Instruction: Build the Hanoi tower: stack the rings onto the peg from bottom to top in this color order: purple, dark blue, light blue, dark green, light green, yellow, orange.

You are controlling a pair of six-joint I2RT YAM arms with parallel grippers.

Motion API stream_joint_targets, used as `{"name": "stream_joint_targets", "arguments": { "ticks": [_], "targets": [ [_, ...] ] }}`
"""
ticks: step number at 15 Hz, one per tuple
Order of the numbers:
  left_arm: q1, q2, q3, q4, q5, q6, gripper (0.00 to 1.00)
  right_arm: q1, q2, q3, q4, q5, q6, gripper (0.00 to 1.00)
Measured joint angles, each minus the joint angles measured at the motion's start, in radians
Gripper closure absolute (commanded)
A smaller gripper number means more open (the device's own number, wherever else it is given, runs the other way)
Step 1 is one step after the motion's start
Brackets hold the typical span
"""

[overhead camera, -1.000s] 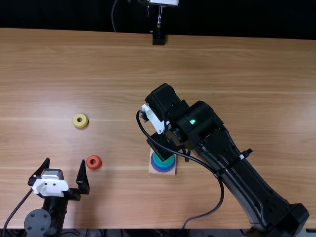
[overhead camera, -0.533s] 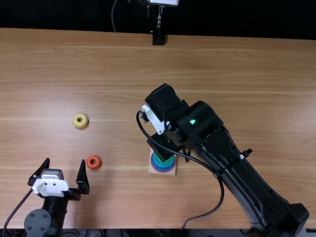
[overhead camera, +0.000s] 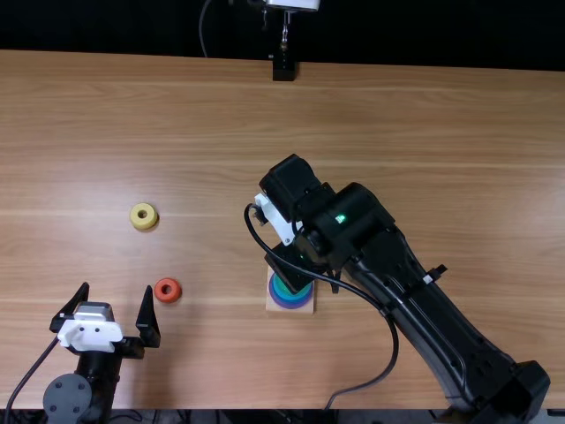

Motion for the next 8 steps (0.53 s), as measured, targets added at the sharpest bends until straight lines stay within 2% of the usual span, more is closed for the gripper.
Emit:
{"name": "stream_joint_targets", "arguments": {
  "ticks": [1,2,3,8],
  "targets": [
    [0.000,0.000,0.000,0.000,0.000,0.000,0.00,0.000,0.000,0.000,0.004,0.000,0.001,0.64],
    [0.000,0.000,0.000,0.001,0.000,-0.001,0.00,0.000,0.000,0.000,0.004,0.000,0.002,0.13],
    [0.000,0.000,0.000,0.000,-0.001,0.000,0.00,0.000,0.000,0.000,0.004,0.001,0.002,0.00],
    [0.000,0.000,0.000,0.000,0.000,0.000,0.00,0.000,0.000,0.003,0.033,0.013,0.002,0.00]
  ]
}}
